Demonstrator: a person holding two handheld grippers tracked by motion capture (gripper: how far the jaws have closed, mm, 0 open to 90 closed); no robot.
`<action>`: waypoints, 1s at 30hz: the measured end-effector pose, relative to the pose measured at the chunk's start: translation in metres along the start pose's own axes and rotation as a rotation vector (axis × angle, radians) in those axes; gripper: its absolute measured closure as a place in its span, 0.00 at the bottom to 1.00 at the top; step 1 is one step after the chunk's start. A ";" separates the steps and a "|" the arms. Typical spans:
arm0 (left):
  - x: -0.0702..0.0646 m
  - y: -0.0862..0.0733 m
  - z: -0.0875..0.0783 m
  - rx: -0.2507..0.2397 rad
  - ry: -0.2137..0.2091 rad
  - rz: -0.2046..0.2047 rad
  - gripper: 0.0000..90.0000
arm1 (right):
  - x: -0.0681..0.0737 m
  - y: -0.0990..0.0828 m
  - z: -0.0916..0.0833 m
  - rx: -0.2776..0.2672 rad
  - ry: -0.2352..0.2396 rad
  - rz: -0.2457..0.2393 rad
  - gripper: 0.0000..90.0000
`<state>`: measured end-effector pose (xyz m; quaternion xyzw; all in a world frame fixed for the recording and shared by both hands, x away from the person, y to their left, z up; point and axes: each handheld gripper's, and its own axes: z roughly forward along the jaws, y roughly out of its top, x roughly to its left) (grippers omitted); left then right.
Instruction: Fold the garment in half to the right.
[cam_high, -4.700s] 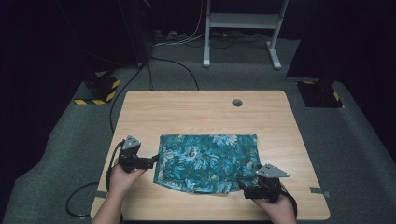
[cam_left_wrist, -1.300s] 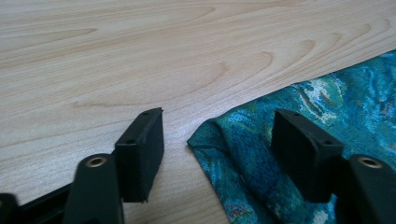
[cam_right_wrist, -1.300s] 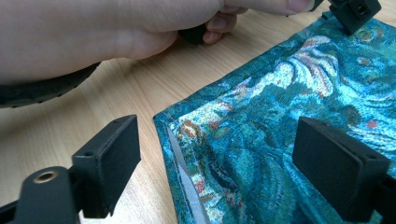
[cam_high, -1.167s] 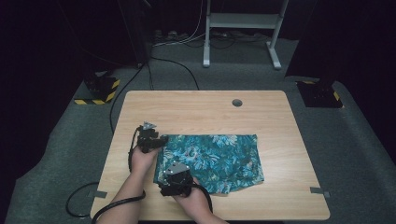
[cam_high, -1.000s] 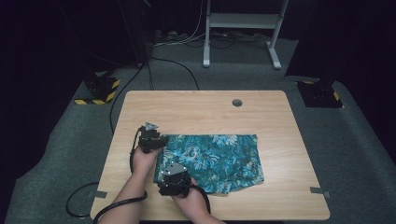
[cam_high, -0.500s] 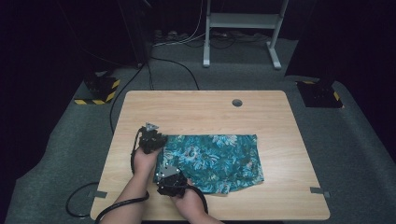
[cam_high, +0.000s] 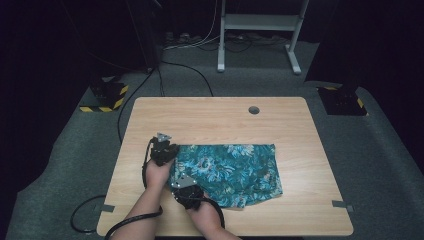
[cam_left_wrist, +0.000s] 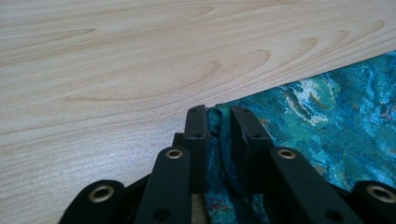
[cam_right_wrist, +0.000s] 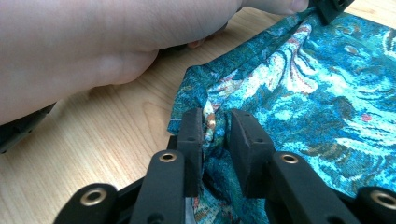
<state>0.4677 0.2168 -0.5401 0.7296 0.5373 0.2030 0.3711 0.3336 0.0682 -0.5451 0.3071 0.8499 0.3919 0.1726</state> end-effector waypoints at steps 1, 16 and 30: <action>0.000 0.000 0.000 0.003 0.000 -0.009 0.87 | 0.000 0.000 0.000 0.000 -0.002 0.001 0.85; 0.000 0.000 -0.002 0.004 -0.014 -0.046 0.92 | -0.005 0.001 -0.002 0.008 0.007 0.027 0.95; 0.007 0.014 -0.034 -0.062 -0.024 -0.059 0.92 | 0.006 0.022 -0.026 -0.088 0.013 -0.004 0.94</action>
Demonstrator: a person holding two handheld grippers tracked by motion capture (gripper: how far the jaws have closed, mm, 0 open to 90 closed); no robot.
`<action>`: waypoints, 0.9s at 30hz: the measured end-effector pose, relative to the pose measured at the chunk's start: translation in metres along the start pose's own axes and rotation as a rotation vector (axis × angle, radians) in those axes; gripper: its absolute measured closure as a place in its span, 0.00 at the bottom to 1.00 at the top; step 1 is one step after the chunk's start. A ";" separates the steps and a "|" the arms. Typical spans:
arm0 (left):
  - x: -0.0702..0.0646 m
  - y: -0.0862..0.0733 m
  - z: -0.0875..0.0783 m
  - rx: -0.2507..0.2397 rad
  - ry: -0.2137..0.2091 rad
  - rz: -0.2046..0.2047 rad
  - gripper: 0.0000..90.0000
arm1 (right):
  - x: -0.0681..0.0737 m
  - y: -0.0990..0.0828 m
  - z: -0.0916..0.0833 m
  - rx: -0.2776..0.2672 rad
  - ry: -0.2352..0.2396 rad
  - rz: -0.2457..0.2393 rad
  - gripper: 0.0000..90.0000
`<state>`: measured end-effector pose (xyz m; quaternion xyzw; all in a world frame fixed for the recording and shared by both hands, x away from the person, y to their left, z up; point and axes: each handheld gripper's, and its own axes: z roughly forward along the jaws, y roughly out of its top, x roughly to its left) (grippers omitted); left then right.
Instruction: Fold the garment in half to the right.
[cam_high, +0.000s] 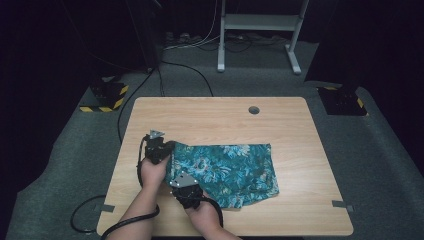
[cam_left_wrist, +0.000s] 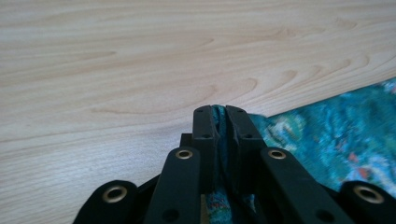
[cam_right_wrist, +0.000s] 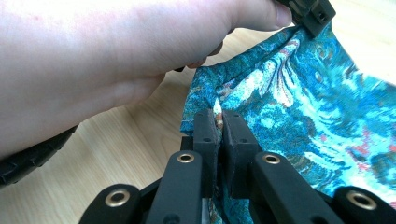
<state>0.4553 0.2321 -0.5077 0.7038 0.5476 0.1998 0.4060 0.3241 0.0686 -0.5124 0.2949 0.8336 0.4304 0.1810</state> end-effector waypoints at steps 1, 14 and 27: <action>0.001 0.001 -0.003 -0.002 0.003 0.001 0.92 | 0.001 0.002 -0.001 -0.005 0.002 -0.001 0.94; 0.019 0.012 -0.035 -0.036 0.028 -0.035 0.92 | 0.017 0.023 -0.003 -0.050 0.027 -0.027 0.94; -0.002 0.040 -0.045 -0.099 -0.030 -0.020 0.92 | 0.000 0.026 -0.030 -0.114 -0.001 -0.006 0.94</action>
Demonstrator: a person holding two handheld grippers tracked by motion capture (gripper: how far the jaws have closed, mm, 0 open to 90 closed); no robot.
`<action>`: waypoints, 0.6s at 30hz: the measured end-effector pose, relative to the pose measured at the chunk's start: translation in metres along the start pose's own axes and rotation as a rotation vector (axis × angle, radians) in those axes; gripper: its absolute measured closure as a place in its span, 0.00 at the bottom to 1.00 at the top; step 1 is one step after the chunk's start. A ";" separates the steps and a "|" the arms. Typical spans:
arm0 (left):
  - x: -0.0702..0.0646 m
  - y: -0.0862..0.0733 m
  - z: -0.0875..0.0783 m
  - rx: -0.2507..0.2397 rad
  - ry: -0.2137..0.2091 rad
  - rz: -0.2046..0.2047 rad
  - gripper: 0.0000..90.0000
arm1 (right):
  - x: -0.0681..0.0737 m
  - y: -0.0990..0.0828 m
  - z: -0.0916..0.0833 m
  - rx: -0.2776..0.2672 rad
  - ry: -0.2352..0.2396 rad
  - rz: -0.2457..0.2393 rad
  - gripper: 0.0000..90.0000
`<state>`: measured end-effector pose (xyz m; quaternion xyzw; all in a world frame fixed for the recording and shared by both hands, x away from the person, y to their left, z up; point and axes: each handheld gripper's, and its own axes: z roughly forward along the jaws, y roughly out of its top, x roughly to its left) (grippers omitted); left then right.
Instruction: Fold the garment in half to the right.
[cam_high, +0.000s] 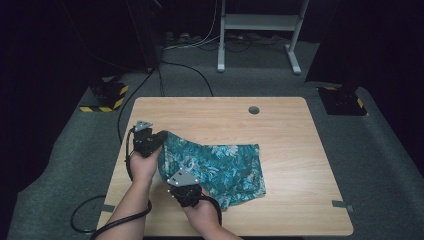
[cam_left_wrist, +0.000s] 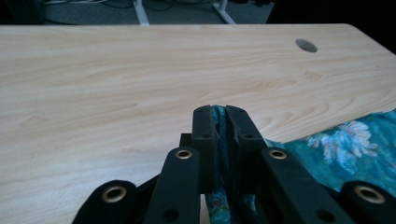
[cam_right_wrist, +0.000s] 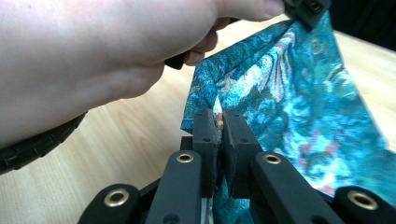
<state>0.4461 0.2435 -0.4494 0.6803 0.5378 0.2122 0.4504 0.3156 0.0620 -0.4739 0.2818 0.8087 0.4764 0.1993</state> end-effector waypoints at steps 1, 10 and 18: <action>-0.003 0.003 0.000 -0.004 -0.005 0.004 0.92 | -0.003 0.001 -0.004 -0.008 -0.005 0.005 0.94; -0.037 0.032 0.003 -0.050 -0.057 0.049 0.92 | -0.031 0.008 -0.039 -0.080 -0.045 0.041 0.94; -0.069 0.046 0.013 -0.064 -0.098 0.086 0.91 | -0.055 0.001 -0.067 -0.108 -0.093 0.077 0.94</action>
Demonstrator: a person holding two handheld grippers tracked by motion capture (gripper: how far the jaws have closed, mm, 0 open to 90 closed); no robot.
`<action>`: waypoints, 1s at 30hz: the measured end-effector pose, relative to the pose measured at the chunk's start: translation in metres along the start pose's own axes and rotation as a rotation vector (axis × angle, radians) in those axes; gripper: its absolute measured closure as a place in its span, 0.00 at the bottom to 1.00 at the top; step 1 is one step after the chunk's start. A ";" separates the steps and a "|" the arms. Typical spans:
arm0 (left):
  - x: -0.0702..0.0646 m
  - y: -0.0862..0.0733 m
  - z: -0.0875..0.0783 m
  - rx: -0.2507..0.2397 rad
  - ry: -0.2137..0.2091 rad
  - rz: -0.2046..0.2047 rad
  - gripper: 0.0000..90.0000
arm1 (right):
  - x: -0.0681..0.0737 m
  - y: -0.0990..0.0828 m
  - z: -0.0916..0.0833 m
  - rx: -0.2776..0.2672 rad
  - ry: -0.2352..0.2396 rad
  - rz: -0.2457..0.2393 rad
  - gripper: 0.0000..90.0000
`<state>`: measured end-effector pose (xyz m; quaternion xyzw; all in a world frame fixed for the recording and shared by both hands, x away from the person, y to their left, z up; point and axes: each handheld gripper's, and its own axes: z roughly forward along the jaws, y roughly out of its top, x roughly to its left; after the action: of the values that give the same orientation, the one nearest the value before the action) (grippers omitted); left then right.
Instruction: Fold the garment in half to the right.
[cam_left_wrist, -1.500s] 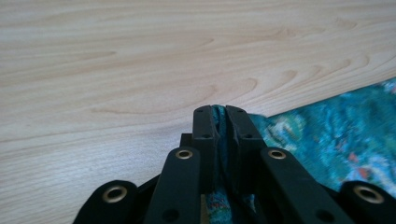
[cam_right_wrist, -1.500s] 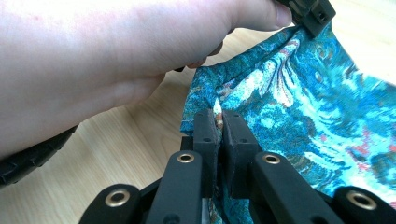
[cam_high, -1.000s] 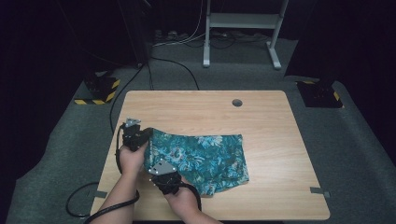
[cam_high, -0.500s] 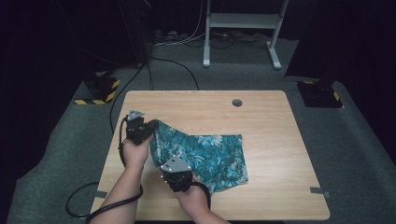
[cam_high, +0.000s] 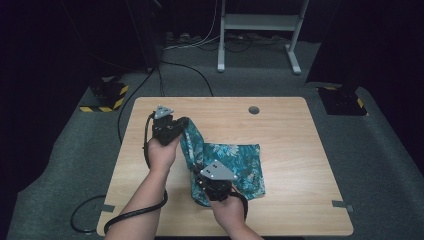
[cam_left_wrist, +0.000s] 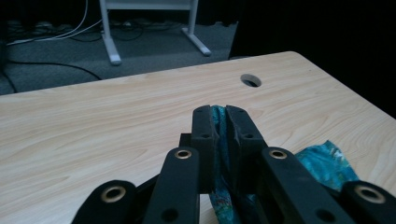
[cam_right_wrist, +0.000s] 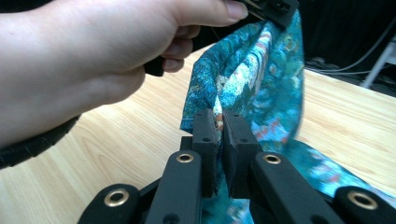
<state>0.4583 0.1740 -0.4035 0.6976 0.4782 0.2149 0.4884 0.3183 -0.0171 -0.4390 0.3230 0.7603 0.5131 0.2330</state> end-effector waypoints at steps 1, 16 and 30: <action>-0.004 0.001 0.002 0.001 -0.003 0.004 0.91 | -0.004 -0.001 -0.003 0.001 -0.008 0.003 0.94; -0.051 0.007 0.042 0.032 -0.059 0.038 0.91 | -0.046 -0.024 -0.038 -0.001 -0.105 0.070 0.94; -0.085 0.000 0.078 0.065 -0.125 0.059 0.91 | -0.070 -0.048 -0.059 0.022 -0.152 0.119 0.94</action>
<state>0.4795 0.0622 -0.4233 0.7390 0.4328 0.1692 0.4878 0.3133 -0.1185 -0.4608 0.4082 0.7255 0.4917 0.2553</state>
